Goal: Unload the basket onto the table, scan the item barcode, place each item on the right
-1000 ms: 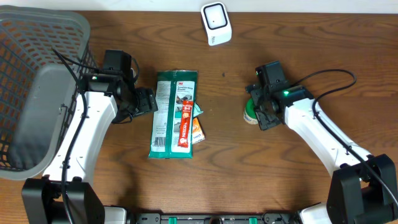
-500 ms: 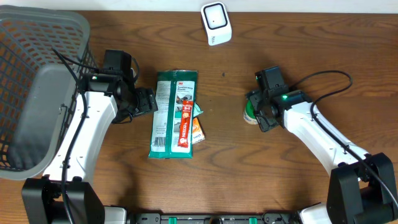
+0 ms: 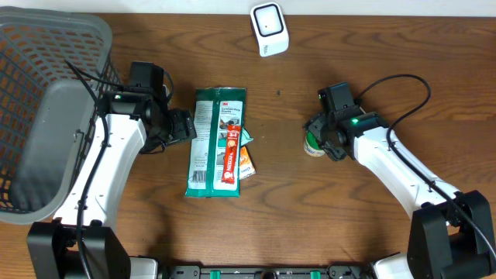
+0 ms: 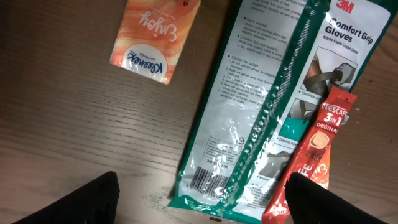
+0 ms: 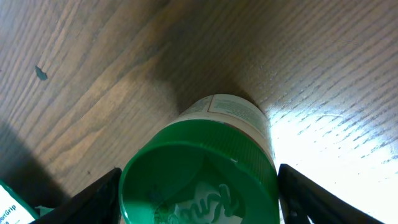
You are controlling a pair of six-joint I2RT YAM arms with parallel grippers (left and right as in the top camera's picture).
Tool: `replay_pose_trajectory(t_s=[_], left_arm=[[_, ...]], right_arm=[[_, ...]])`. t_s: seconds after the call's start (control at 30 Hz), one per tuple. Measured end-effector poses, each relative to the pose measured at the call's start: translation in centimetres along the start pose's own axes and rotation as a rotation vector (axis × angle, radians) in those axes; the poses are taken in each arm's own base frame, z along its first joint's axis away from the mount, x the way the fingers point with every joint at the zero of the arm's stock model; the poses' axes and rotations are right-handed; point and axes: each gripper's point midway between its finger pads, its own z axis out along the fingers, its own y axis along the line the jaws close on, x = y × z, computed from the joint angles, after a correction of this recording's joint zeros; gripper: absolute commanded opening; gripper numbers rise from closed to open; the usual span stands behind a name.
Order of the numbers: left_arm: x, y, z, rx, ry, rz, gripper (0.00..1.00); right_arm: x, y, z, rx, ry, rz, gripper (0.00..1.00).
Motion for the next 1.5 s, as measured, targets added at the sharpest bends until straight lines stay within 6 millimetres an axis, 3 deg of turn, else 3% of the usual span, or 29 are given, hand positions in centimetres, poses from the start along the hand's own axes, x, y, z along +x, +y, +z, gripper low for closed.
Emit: replay_pose_trajectory(t_s=[0.13,0.23,0.53,0.57,0.63,0.67,0.93,1.03,1.1,1.13,1.27,1.33,1.5], left_arm=[[0.0,0.0,0.0,0.000,0.000,0.000,0.86],[0.0,0.0,0.0,0.000,0.000,0.000,0.86],[0.0,0.0,0.0,0.000,0.000,0.000,0.86],[0.0,0.0,0.0,0.000,0.000,0.000,0.86],[0.0,0.0,0.0,0.000,0.000,0.000,0.86],[0.0,0.0,0.0,0.000,0.000,0.000,0.86],[0.0,0.0,0.0,0.000,0.000,0.000,0.86],[0.0,0.0,0.0,0.000,0.000,0.000,0.86],[0.0,0.0,0.0,0.000,0.000,0.000,0.86],[0.0,0.0,0.0,0.000,0.000,0.000,0.86],[0.0,0.0,0.0,0.000,0.000,0.000,0.86],[0.0,0.0,0.0,0.000,0.000,0.000,0.86],[0.0,0.0,0.0,0.000,0.000,0.000,0.86]], right_arm=[[-0.1,0.0,0.0,-0.001,-0.004,-0.067,0.71],[-0.3,0.3,0.0,-0.011,-0.015,-0.169,0.63],[-0.8,0.7,-0.1,-0.016,-0.044,-0.359,0.55],[-0.8,0.7,-0.1,-0.018,-0.043,-0.377,0.60],[-0.8,0.8,-0.1,-0.021,-0.041,-0.402,0.80],[-0.7,0.7,-0.1,-0.019,-0.039,-0.414,0.99],[0.0,1.4,-0.1,-0.062,-0.004,-0.435,0.99],[0.9,1.1,-0.1,-0.069,0.045,-0.454,0.90],[1.3,0.8,-0.1,-0.059,0.066,-0.436,0.92],[1.5,0.5,-0.2,-0.053,0.079,-0.406,0.99],[1.3,1.1,-1.7,-0.084,0.065,-0.230,0.99],[1.1,1.6,-2.7,-0.111,0.062,-0.062,0.99],[1.5,0.4,-2.5,-0.045,0.071,0.171,0.99]])
